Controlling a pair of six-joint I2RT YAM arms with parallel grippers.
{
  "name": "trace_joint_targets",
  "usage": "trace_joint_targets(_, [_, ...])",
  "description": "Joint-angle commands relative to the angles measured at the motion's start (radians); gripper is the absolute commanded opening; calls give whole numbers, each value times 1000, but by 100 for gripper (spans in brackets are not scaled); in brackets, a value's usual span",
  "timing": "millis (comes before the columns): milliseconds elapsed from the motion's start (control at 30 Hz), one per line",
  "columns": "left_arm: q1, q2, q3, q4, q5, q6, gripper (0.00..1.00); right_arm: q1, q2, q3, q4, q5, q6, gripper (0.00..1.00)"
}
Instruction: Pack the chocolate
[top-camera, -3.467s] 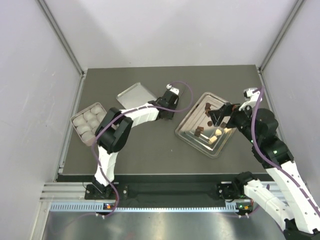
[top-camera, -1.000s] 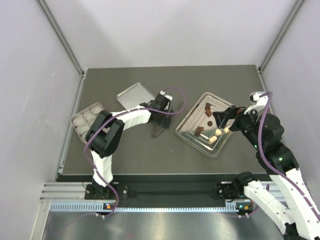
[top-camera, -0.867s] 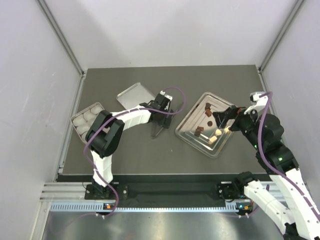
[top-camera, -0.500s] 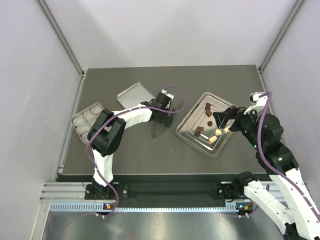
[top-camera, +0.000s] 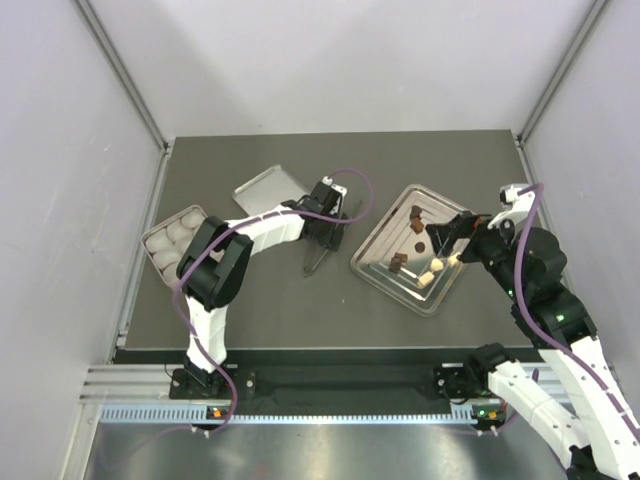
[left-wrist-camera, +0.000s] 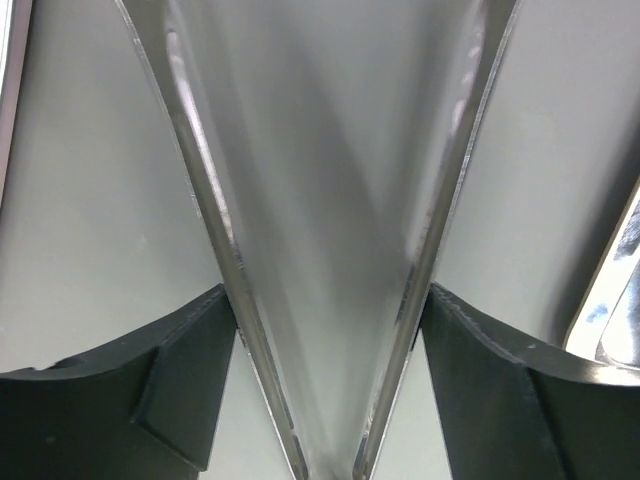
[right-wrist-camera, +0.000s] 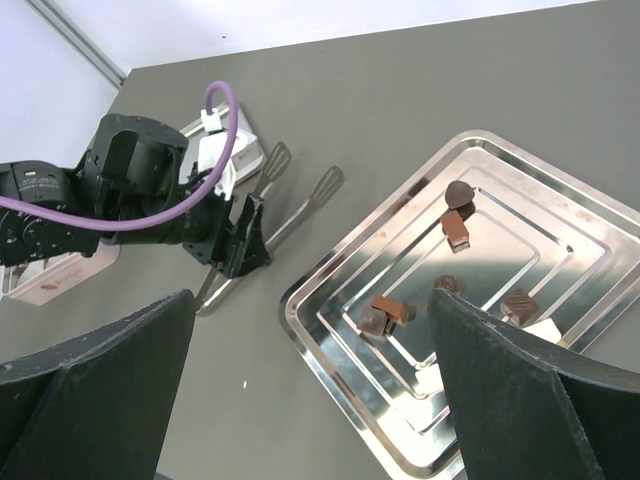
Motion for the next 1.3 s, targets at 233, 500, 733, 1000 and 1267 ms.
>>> trace_joint_targets(233, [6, -141, 148, -285, -33, 10, 68, 15, 6, 9, 14, -4, 4, 99])
trace_joint_targets(500, [0, -222, 268, -460, -38, -10, 65, 15, -4, 1, 14, -15, 22, 100])
trace_joint_targets(733, [-16, -289, 278, -505, -12, -21, 61, 13, -10, 3, 10, -19, 25, 100])
trace_joint_targets(1000, [-71, -325, 257, -459, 60, -27, 57, 15, -18, 21, -12, 11, 12, 100])
trace_joint_targets(1267, [-238, -279, 263, -405, 30, -41, 57, 15, -29, 47, -36, 65, -14, 100])
